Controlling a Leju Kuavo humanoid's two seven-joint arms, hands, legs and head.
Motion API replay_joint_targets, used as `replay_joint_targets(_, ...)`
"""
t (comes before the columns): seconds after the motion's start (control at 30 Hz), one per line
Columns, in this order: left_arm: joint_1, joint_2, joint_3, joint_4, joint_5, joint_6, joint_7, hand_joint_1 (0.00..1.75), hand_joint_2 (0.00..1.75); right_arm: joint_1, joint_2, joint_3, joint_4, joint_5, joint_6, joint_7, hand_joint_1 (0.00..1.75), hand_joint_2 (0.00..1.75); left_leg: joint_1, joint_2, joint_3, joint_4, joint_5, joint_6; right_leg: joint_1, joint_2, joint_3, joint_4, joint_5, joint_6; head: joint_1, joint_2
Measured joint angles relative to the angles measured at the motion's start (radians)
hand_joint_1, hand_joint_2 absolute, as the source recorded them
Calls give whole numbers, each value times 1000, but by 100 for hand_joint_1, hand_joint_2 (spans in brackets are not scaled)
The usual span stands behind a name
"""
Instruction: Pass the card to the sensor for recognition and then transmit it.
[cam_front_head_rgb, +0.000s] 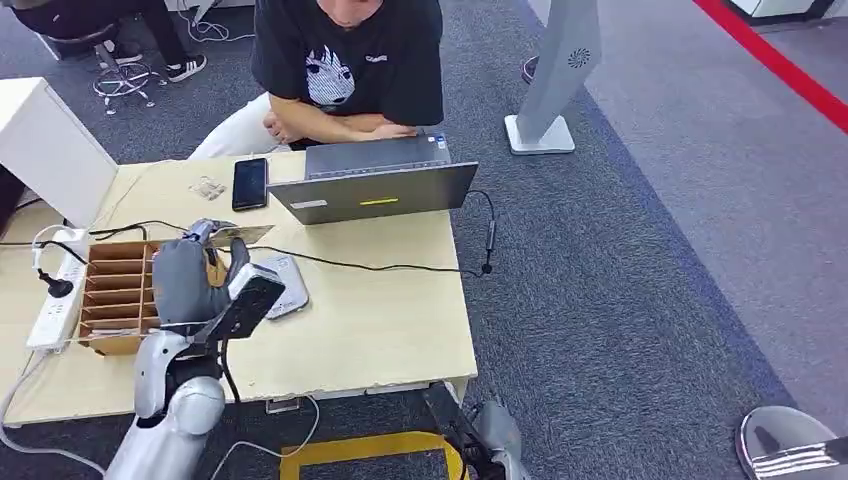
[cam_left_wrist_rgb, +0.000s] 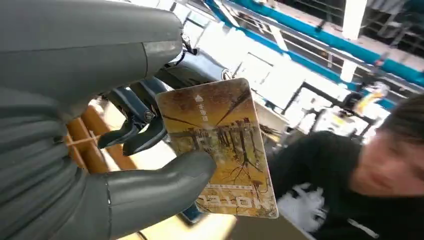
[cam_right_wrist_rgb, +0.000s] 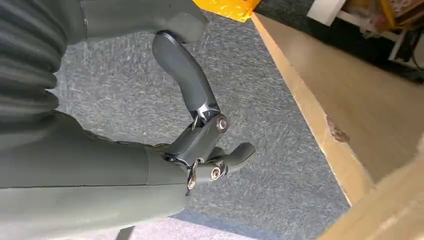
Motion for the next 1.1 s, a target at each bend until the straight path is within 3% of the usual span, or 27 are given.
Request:
replay_joint_targets(0.2,-31,6,76,130,1,38,-19,175,175,-13,0,0,14,-19,-6,-22,0,175,0,0,0,0,0,0,0,0,0,0,0,0,0,0)
replay_joint_targets(0.47,-40,7,109,193,8,48,-32,175,175,-21,0,0,26,-32,-13,-38,0,175,0,0,0,0,0,-1,0,0,0,0,0,0,0,0)
replay_joint_targets(0.63,-41,-4,114,208,17,46,-68,175,175,-31,2,0,42,-37,-19,-48,0,175,0,0,0,0,0,0,0,0,0,0,0,0,0,0)
replay_joint_targets(0.8,-38,-44,107,208,18,19,-95,175,175,-37,6,1,48,-37,-17,-42,0,175,0,0,0,0,0,0,0,0,0,0,0,0,0,0)
replay_joint_targets(1.1,-11,-85,65,197,46,1,-101,175,175,-39,6,1,51,-50,-16,-47,0,175,0,-1,-1,0,0,0,0,0,0,0,0,0,0,0)
